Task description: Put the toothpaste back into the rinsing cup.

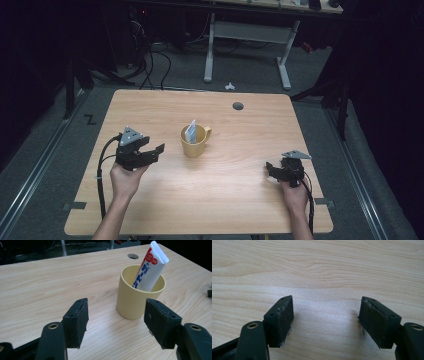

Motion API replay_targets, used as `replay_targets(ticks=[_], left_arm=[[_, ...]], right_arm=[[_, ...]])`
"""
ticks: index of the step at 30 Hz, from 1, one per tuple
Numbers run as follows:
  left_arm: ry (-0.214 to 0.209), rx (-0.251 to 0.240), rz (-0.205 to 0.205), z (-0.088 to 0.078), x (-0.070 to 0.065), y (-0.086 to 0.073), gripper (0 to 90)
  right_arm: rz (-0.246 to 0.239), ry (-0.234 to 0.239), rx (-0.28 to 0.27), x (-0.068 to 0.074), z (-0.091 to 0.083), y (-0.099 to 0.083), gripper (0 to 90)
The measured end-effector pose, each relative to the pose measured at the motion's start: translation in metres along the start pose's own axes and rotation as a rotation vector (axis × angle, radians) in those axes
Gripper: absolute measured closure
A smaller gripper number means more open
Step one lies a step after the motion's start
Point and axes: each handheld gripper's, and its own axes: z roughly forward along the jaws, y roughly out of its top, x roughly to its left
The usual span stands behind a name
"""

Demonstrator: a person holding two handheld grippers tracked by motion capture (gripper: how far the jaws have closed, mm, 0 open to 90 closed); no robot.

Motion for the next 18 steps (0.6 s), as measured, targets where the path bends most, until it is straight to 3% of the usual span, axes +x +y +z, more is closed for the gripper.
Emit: replay_targets(ticks=[18], left_arm=[[0.006,0.023,-0.020,0.003,0.003,-0.014,36.6]], right_arm=[[0.000,0.000,0.000,0.000,0.000,0.000,28.1]])
